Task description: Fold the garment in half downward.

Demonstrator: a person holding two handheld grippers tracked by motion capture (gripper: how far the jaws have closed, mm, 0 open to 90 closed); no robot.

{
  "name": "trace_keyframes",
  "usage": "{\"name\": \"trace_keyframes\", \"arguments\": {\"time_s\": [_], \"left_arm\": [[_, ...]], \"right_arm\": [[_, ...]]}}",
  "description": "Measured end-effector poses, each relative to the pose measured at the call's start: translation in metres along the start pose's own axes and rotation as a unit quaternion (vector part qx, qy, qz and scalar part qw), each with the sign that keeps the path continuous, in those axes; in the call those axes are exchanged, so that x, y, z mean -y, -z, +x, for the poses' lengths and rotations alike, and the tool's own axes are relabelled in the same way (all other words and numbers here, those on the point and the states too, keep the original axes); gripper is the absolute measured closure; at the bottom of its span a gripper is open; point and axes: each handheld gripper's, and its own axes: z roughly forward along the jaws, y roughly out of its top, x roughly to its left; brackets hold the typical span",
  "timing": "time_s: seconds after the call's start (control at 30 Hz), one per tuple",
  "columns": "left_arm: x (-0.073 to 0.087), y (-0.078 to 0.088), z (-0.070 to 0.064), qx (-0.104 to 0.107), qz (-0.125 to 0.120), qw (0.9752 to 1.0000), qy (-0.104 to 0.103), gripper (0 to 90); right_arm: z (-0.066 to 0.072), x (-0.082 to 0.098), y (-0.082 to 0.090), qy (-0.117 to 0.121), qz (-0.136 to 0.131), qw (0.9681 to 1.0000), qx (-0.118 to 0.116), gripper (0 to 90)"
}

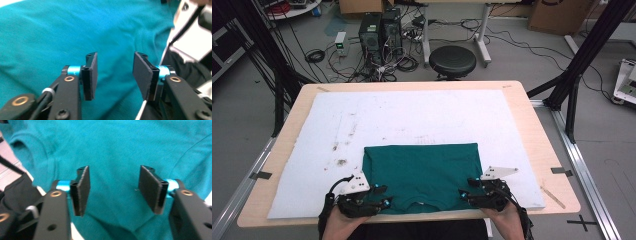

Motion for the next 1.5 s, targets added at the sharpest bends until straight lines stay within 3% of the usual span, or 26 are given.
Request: {"name": "trace_keyframes", "arguments": {"time_s": [0.13, 0.3, 0.37, 0.53, 0.67, 0.8, 0.9, 1.03, 1.17, 1.3, 1.4, 1.5], "left_arm": [[-0.009, 0.007, 0.014, -0.028, -0.019, 0.9993, 0.018, 48.9], [-0.024, 0.012, 0.039, -0.079, -0.029, 0.9958, 0.035, 46.7], [-0.031, 0.014, 0.051, -0.108, -0.025, 0.9924, 0.053, 46.8], [-0.044, 0.011, 0.086, -0.147, -0.035, 0.9849, 0.085, 45.9], [-0.049, 0.000, 0.111, -0.169, -0.016, 0.9795, 0.108, 45.7], [-0.047, -0.014, 0.130, -0.176, 0.005, 0.9765, 0.125, 45.7], [-0.042, -0.020, 0.138, -0.169, 0.029, 0.9767, 0.130, 45.8], [-0.038, -0.026, 0.143, -0.163, 0.040, 0.9763, 0.137, 46.2], [-0.037, -0.029, 0.143, -0.167, 0.048, 0.9766, 0.127, 49.4], [-0.036, -0.030, 0.140, -0.169, 0.053, 0.9785, 0.105, 56.5], [-0.035, -0.030, 0.140, -0.160, 0.047, 0.9805, 0.103, 65.3], [-0.032, -0.030, 0.139, -0.149, 0.038, 0.9831, 0.100, 73.4]], "right_arm": [[-0.005, -0.007, 0.000, -0.009, -0.021, 0.9997, 0.011, 32.7], [-0.016, -0.019, 0.001, -0.020, -0.042, 0.9987, 0.023, 30.5], [-0.022, -0.022, 0.001, -0.031, -0.045, 0.9981, 0.029, 30.3], [-0.034, -0.026, 0.000, -0.051, -0.052, 0.9968, 0.033, 30.2], [-0.039, -0.026, -0.002, -0.060, -0.054, 0.9959, 0.042, 30.2], [-0.047, -0.030, -0.004, -0.068, -0.054, 0.9950, 0.048, 29.0], [-0.056, -0.037, -0.007, -0.077, -0.050, 0.9948, 0.045, 28.0], [-0.065, -0.045, -0.007, -0.085, -0.055, 0.9936, 0.051, 28.0], [-0.072, -0.050, -0.006, -0.095, -0.063, 0.9911, 0.069, 28.0], [-0.085, -0.053, -0.006, -0.119, -0.069, 0.9866, 0.088, 29.6], [-0.094, -0.059, -0.010, -0.132, -0.067, 0.9833, 0.105, 33.2], [-0.100, -0.065, -0.016, -0.127, -0.057, 0.9847, 0.105, 35.0]]}}
